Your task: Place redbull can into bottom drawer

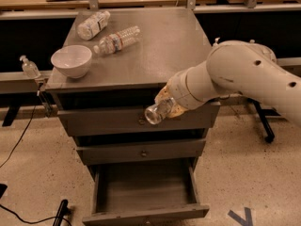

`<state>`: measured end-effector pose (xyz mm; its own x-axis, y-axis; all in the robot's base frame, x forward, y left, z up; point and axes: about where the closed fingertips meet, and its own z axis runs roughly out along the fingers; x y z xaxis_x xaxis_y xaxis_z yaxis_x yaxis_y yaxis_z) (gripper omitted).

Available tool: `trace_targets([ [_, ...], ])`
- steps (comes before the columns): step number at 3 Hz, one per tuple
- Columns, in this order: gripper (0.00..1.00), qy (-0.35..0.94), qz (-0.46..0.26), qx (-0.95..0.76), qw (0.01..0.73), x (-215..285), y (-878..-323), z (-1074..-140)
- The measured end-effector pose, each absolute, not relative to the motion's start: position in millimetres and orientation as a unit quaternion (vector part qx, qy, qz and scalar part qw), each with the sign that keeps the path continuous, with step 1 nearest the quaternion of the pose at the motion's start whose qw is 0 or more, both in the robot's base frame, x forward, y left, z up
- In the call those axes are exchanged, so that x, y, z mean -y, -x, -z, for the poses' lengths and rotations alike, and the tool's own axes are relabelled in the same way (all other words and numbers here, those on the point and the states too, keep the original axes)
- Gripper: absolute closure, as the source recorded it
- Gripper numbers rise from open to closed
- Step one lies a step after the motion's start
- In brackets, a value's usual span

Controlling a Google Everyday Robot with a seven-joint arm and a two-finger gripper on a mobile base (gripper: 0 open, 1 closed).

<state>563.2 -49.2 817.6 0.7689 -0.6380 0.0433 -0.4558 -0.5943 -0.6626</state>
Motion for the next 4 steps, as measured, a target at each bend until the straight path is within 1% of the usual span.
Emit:
trace_targets([
  [1,1.00,0.885,0.128,-0.318,0.314,61.6,-571.6,-815.0],
  [2,1.00,0.855,0.108,-0.393,0.320,68.6,-563.6,-815.7],
  [3,1.00,0.776,0.125,-0.530,0.319,128.9,-523.4,-758.5],
  [4,1.00,0.720,0.113,-0.604,0.324,150.7,-505.7,-696.6],
])
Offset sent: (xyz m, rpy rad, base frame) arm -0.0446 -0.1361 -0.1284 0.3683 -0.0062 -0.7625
